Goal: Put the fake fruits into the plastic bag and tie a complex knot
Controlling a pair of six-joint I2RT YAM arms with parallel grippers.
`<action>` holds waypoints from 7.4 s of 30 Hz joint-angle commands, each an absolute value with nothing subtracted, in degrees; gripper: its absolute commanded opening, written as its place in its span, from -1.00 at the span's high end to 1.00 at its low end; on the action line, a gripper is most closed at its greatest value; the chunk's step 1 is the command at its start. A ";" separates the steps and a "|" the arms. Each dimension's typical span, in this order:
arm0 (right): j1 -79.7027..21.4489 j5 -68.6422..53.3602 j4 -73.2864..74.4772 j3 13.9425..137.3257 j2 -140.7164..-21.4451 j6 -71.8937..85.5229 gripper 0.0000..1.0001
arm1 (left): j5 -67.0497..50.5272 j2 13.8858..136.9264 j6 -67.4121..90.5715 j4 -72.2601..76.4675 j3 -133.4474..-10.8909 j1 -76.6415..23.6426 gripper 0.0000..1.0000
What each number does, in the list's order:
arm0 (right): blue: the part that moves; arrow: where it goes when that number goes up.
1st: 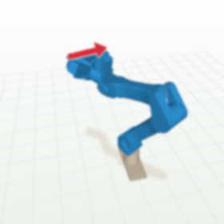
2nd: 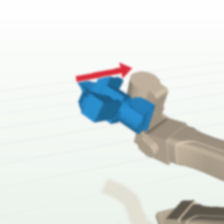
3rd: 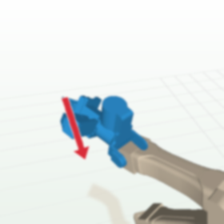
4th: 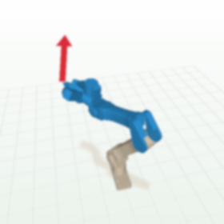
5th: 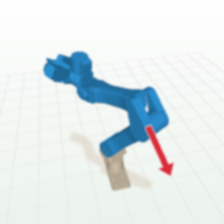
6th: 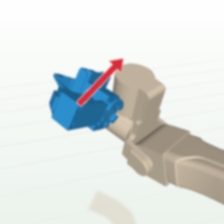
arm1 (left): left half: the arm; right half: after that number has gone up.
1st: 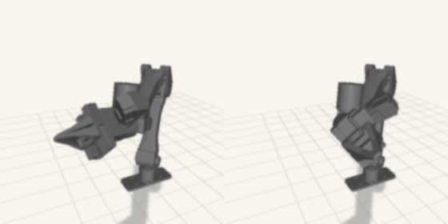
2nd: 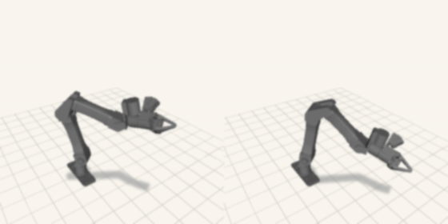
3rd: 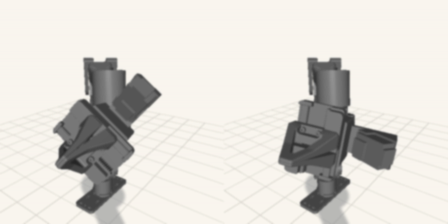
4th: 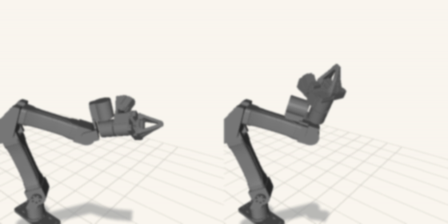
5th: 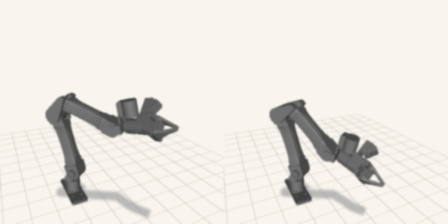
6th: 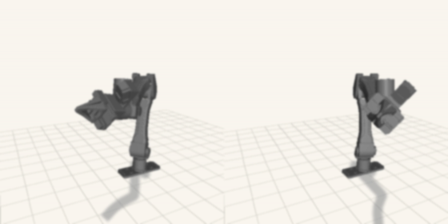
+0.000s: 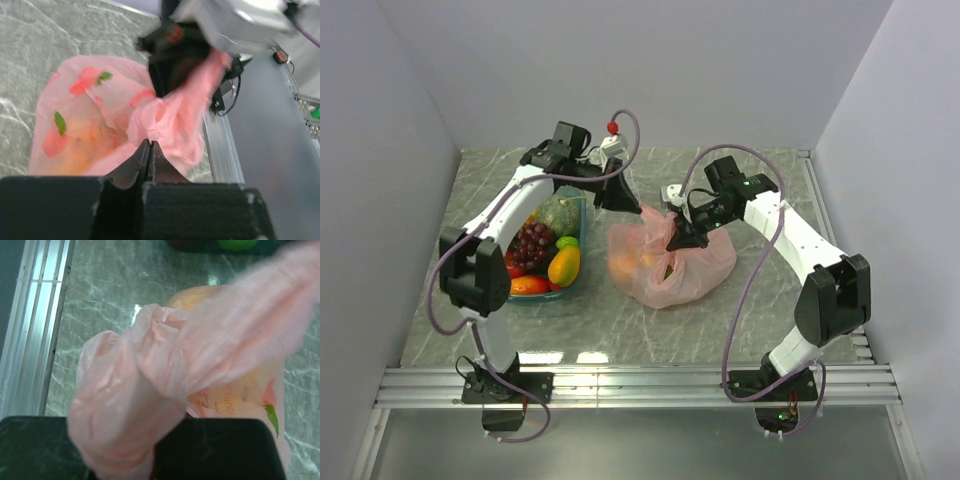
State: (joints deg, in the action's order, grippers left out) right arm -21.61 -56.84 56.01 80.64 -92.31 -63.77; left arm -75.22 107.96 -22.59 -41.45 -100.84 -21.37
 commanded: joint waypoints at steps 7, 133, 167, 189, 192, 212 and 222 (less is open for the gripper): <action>-19.16 -58.01 40.65 77.71 -90.00 -40.65 1.00 | -71.91 89.24 -18.73 -31.50 -83.63 -21.61 0.99; -16.79 -28.65 -19.77 31.73 -63.37 50.62 1.00 | -47.05 101.15 20.02 -5.54 -71.01 -39.90 0.99; 2.72 -47.02 26.19 51.51 -61.32 4.57 -0.05 | -46.85 107.85 32.87 11.08 -72.16 -37.96 0.99; -16.16 -56.60 -10.09 38.67 -77.16 35.40 -0.61 | -57.64 114.87 50.50 34.42 -71.91 -38.15 0.99; -16.44 -54.68 -8.02 40.86 -77.70 34.29 -0.62 | -63.79 113.82 56.75 46.91 -67.52 -36.48 0.99; -11.07 -48.87 19.34 49.91 -68.98 11.60 -0.23 | -69.61 114.26 60.56 55.99 -63.02 -36.39 0.99; -14.76 -49.40 4.84 50.09 -71.20 20.74 0.26 | -69.44 115.75 53.90 47.30 -65.91 -38.23 0.99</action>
State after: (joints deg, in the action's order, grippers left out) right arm -14.31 -49.56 14.04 47.90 -73.01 16.75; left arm -68.10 115.77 58.98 50.70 -63.46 -36.84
